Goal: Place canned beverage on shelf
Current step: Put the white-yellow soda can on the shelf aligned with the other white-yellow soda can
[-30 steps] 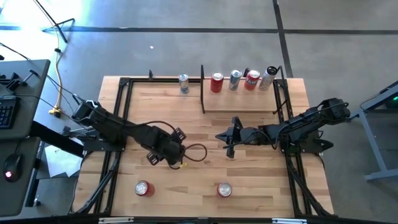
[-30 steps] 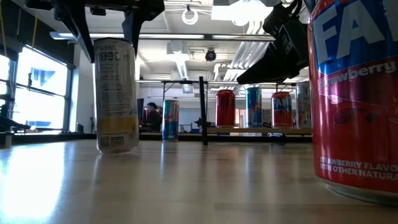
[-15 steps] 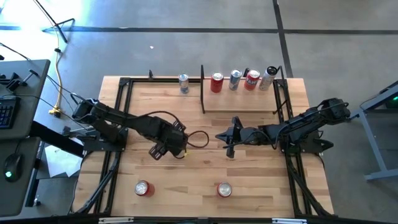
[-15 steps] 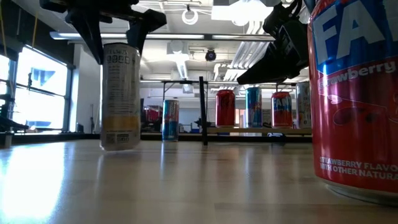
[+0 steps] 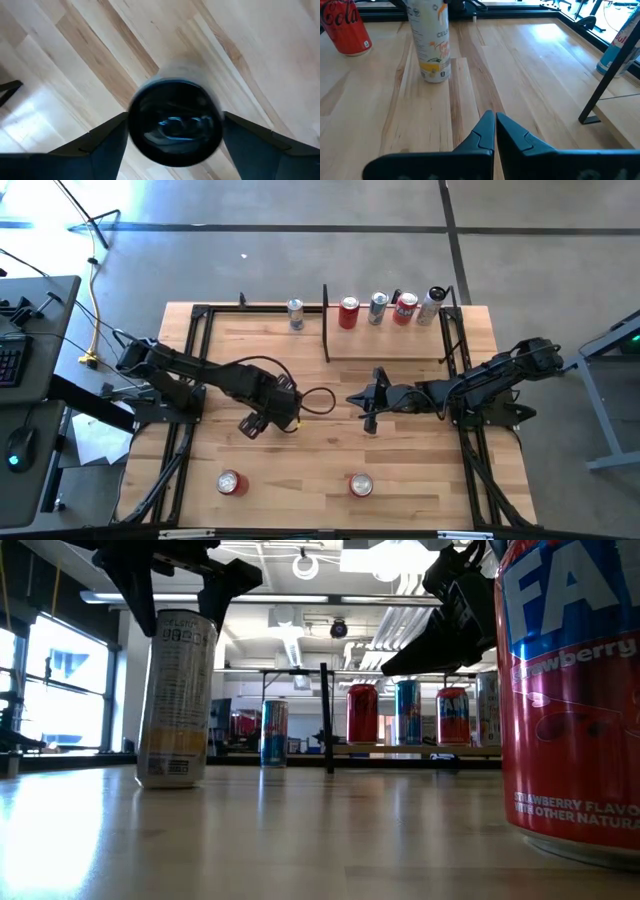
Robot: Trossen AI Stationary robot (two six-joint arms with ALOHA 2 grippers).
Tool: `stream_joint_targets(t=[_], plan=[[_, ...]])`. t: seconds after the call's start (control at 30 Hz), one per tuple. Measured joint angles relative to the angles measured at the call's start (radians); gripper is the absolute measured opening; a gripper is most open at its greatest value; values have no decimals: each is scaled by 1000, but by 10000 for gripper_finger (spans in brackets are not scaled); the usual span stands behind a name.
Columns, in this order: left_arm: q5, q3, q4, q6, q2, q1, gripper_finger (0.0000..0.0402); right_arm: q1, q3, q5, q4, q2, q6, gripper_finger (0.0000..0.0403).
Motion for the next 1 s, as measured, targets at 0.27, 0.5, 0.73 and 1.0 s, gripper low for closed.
stream_joint_targets(t=[0.27,0.5,0.73,1.0], plan=[[-42,1,17,-72,-1,0,323,0,0,4,0,0,0,0],[-58,1,-1,-52,-10,-26,323,0,0,3,0,0,0,0],[-170,0,-65,-163,-25,-58,320,0,0,2,-1,0,0,0],[-202,-19,-125,-454,-141,-61,257,0,0,-3,-5,0,0,0]])
